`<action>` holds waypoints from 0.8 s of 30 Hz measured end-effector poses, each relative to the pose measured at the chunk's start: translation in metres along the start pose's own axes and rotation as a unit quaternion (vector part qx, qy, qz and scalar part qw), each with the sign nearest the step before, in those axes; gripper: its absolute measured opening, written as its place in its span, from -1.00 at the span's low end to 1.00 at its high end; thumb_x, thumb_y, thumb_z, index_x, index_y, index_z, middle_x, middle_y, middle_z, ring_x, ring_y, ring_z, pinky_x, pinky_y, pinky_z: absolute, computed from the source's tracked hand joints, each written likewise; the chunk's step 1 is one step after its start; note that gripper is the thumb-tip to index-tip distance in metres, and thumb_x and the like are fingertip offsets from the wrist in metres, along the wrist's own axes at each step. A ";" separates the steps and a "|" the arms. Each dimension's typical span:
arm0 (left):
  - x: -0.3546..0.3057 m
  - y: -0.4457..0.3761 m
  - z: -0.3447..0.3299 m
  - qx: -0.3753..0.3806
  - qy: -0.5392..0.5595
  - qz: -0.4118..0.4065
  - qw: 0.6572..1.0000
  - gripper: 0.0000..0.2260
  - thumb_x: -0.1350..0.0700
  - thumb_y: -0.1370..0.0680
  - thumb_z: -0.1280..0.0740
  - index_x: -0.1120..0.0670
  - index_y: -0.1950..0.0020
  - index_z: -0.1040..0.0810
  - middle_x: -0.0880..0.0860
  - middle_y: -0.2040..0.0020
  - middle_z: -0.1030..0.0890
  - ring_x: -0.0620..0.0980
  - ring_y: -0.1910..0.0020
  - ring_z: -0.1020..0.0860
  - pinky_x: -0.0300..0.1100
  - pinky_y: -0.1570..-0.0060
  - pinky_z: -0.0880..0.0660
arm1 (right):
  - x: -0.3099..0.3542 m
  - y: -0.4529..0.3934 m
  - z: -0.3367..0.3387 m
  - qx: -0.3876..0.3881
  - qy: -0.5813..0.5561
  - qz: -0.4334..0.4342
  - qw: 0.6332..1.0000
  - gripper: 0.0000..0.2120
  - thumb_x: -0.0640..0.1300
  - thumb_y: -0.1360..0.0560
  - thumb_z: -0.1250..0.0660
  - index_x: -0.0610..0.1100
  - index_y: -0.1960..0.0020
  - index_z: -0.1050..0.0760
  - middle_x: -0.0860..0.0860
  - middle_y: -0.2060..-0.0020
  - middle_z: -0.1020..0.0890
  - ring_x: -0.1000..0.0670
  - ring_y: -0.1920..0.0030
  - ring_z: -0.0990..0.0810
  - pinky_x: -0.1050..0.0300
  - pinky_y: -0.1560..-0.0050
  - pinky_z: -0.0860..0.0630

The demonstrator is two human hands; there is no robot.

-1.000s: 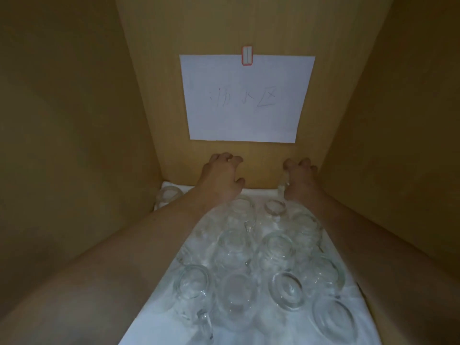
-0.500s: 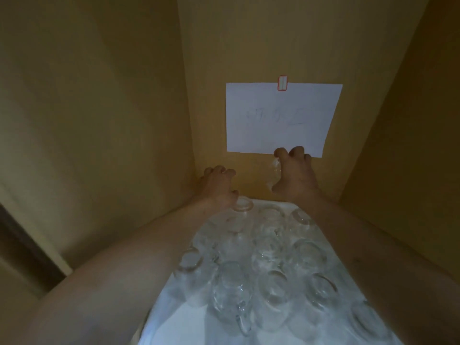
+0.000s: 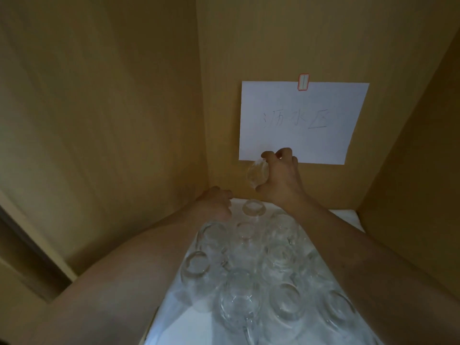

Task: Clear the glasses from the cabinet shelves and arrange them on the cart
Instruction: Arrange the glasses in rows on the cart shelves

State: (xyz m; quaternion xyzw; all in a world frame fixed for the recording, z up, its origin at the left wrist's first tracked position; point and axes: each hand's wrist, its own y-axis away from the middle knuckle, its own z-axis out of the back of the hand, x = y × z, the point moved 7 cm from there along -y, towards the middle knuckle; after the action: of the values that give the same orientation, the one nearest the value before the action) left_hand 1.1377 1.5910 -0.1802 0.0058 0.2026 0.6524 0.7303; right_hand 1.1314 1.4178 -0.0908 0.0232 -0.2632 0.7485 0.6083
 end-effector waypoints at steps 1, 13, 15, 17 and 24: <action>0.000 -0.002 -0.001 -0.005 -0.001 -0.001 1.000 -0.39 0.17 -0.50 -0.38 0.00 -0.54 -0.33 0.11 -0.39 -0.37 0.13 -0.30 -0.46 -0.17 -0.03 -0.51 | 0.000 -0.001 -0.002 -0.001 -0.004 0.002 1.000 -0.18 -0.12 -0.26 -0.59 -0.05 -0.46 -0.36 -0.13 -0.30 -0.28 -0.18 -0.26 -0.33 0.01 -0.11 -0.46; 0.003 -0.015 -0.009 -0.050 0.042 0.008 0.998 -0.27 0.24 -0.31 -0.62 0.02 -0.44 -0.48 0.11 -0.24 -0.42 0.16 -0.22 -0.49 -0.16 0.02 -0.52 | -0.017 -0.007 -0.016 0.009 -0.031 -0.003 0.999 -0.23 -0.06 -0.31 -0.58 -0.05 -0.46 -0.37 -0.17 -0.31 -0.43 -0.22 -0.29 -0.43 -0.02 -0.19 -0.49; 0.004 -0.014 -0.001 -0.072 0.045 0.008 0.996 -0.29 0.23 -0.29 -0.63 0.01 -0.40 -0.51 0.09 -0.18 -0.42 0.16 -0.18 -0.51 -0.15 0.04 -0.53 | -0.017 -0.007 -0.018 0.012 -0.039 0.003 0.999 -0.23 -0.05 -0.30 -0.59 -0.06 -0.45 -0.38 -0.17 -0.29 -0.44 -0.23 -0.27 -0.44 -0.02 -0.17 -0.48; 0.007 -0.013 0.008 -0.094 0.047 0.006 0.994 -0.34 0.23 -0.27 -0.63 -0.01 -0.34 -0.55 0.08 -0.15 -0.43 0.15 -0.15 -0.51 -0.14 0.06 -0.55 | -0.016 -0.010 -0.021 0.013 -0.050 0.005 0.999 -0.21 -0.04 -0.29 -0.60 -0.06 -0.45 -0.39 -0.18 -0.29 -0.44 -0.24 -0.24 -0.46 -0.04 -0.18 -0.49; 0.007 -0.004 0.032 -0.126 0.032 0.028 0.991 -0.16 0.14 -0.23 -0.65 -0.05 -0.47 -0.44 0.03 -0.18 -0.37 0.12 -0.18 -0.46 -0.07 -0.05 -0.57 | -0.010 -0.013 -0.028 0.020 -0.063 0.010 0.998 -0.26 0.00 -0.26 -0.60 -0.08 -0.39 -0.44 -0.19 -0.21 -0.48 -0.26 -0.19 -0.49 -0.10 -0.10 -0.57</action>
State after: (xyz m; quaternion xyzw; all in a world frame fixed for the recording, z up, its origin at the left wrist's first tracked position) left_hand 1.1518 1.6054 -0.1538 -0.1015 0.1414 0.6929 0.6997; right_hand 1.1540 1.4222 -0.1138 0.0793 -0.2861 0.7569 0.5822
